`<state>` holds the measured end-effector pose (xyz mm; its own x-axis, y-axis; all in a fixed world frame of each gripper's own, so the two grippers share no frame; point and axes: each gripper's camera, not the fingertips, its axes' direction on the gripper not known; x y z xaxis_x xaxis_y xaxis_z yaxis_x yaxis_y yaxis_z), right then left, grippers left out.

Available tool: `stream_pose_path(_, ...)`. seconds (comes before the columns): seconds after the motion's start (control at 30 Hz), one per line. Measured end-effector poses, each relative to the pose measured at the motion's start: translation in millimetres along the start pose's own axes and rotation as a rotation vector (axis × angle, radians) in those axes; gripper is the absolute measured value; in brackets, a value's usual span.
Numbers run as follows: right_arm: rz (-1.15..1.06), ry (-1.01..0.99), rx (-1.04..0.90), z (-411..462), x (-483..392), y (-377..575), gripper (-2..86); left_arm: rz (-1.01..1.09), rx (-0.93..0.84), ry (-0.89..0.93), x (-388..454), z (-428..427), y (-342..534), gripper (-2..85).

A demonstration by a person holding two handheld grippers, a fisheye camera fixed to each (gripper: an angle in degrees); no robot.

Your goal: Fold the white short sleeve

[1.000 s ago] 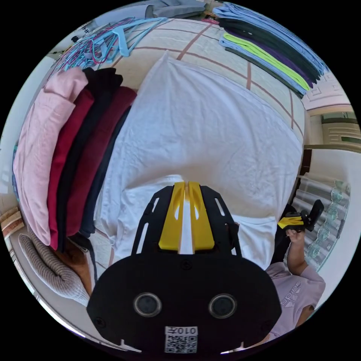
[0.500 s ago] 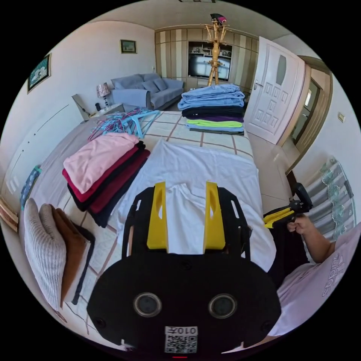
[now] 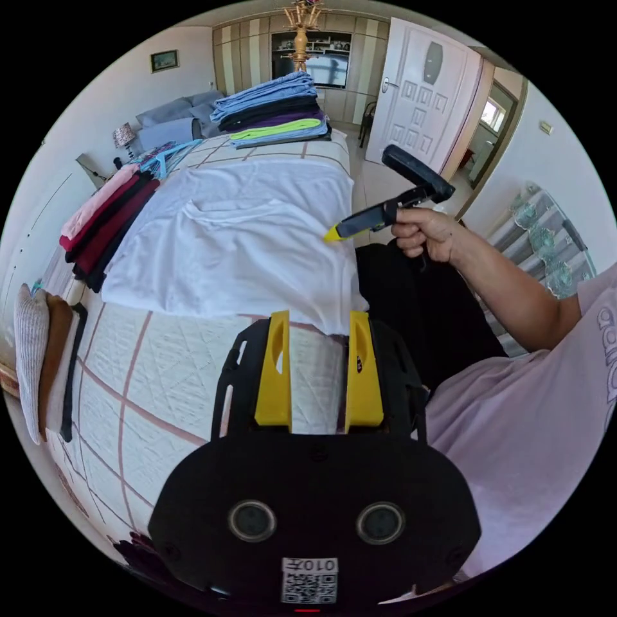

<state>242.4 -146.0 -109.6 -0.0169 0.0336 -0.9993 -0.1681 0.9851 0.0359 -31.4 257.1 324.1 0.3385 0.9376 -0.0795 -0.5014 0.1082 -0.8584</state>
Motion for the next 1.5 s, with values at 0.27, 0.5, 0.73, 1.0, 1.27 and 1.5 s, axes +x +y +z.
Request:
stream_pose_path(0.27, 0.026, -0.009, 0.028, 3.5, -4.3, 5.4, 7.9, -0.063, -0.038, -0.008, 21.2, 19.0, 7.2, 8.3)
stream_pose_path(0.5, -0.016, 0.009, 0.030, -3.4, -12.2, 10.3, 5.5, -0.099, -0.037, -0.030, 24.7, 7.5, 16.1, 2.8)
stream_pose_path(0.73, -0.025, 0.012, 0.035, -8.8, -11.8, 8.0, 4.8, -0.023, -0.029, -0.179, 60.0, -17.2, 14.8, 1.3)
stream_pose_path(1.0, 0.032, 0.010, 0.037, 16.4, -1.0, 17.6, 4.7, 0.018, -0.072, -0.147, 73.0, 0.5, 37.0, 0.2)
stream_pose_path(1.27, 0.020, 0.308, 0.110, 5.3, -51.6, 64.6, 7.5, -0.047, 0.020, -0.067, 47.4, -13.2, 68.7, -0.3)
stream_pose_path(1.5, -0.273, 0.190, -0.052, 67.0, -150.4, 133.4, 8.3, -0.372, 0.151, -0.008, -67.6, -39.4, 118.3, -0.1)
